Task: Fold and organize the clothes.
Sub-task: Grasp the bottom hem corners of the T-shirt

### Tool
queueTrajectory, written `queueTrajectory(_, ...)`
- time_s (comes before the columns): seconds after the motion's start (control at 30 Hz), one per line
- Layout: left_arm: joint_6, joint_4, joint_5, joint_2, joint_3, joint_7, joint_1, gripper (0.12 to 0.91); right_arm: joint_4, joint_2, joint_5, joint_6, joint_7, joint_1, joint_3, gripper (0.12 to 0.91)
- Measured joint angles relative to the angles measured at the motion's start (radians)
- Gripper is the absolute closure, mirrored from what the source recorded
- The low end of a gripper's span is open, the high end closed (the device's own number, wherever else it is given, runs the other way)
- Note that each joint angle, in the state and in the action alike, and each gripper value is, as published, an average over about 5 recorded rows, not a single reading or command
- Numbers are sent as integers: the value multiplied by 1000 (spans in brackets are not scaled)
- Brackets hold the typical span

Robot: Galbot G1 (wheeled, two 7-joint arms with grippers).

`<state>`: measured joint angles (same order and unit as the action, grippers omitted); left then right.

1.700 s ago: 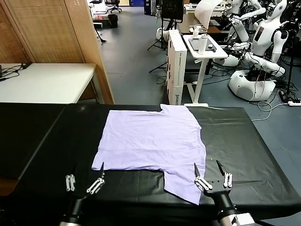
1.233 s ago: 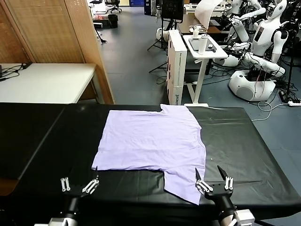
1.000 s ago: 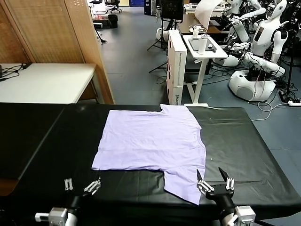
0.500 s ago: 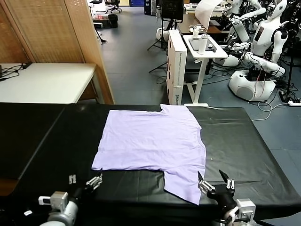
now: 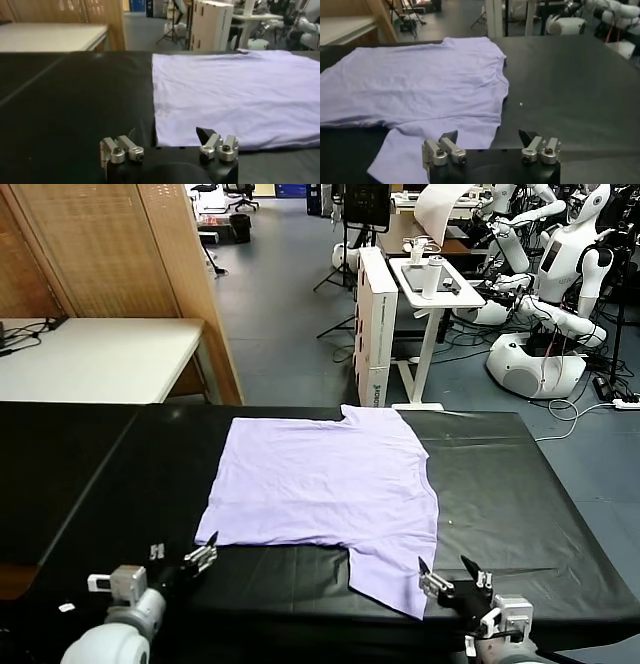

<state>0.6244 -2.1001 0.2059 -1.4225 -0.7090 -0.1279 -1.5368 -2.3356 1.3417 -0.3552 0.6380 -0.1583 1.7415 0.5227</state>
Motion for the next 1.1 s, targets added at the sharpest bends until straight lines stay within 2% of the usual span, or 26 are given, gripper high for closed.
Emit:
queueTrajectory(0.4, 0, -14, 0, -1, 3, 0, -10, 126, 34, 12, 9, 11, -12, 11, -45, 118)
queueTrajectory(0.57, 3, -23, 1, 0, 4, -2, -14, 164, 48, 11, 12, 9, -12, 9, -55, 146)
queueTrajectory(0.77, 13, -39, 11, 2, 5, -6, -21, 301, 55, 10, 17, 9, -13, 10, -64, 307)
queueTrajectory(0.93, 28, -59, 18, 6, 0, -10, -35, 504, 55, 11, 21, 8, -13, 15, -71, 433)
queueTrajectory(1.07, 69, -85, 11, 11, -12, -16, -53, 604, 52, 12, 25, 8, -11, 19, -75, 586)
queueTrajectory(1.1, 84, -94, 5, 12, -15, -21, -59, 626, 51, 12, 26, 8, -10, 20, -75, 647)
